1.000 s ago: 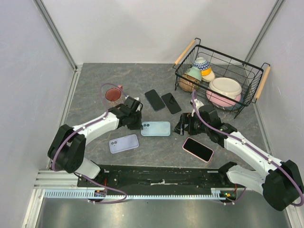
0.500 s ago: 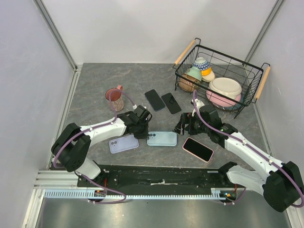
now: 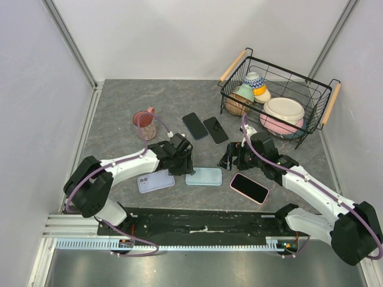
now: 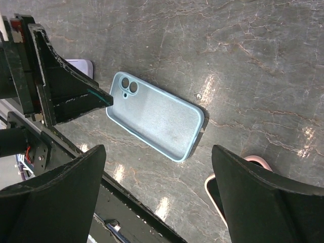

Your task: Put the phone into the phone case

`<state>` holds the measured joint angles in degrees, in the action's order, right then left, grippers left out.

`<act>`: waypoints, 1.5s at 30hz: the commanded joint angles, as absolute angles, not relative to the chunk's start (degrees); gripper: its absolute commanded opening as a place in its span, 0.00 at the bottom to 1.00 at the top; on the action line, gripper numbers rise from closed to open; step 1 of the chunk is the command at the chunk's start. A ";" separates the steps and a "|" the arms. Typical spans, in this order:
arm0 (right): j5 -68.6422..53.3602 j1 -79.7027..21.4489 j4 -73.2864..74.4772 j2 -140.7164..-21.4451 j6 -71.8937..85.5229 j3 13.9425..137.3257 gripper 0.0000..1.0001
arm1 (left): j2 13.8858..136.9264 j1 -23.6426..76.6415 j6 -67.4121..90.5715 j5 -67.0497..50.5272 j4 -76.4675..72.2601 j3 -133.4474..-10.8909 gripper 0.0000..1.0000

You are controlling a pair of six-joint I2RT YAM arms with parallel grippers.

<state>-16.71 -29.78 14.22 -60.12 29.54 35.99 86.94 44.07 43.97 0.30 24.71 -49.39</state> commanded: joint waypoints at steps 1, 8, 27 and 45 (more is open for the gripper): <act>-16.44 -29.62 12.57 -60.64 28.74 36.21 0.93 | 84.20 44.30 43.33 2.37 22.50 -49.84 0.64; -16.00 -29.62 12.57 -60.99 28.65 35.60 0.93 | 81.48 43.33 39.55 1.23 20.22 -49.05 0.66; -12.05 -29.71 12.31 -63.37 29.00 34.81 0.95 | 70.56 26.99 29.71 -22.67 6.06 -41.65 0.68; -4.40 -28.74 -4.04 -72.68 37.88 34.80 0.97 | 100.52 21.18 20.92 -29.88 9.57 -73.63 0.68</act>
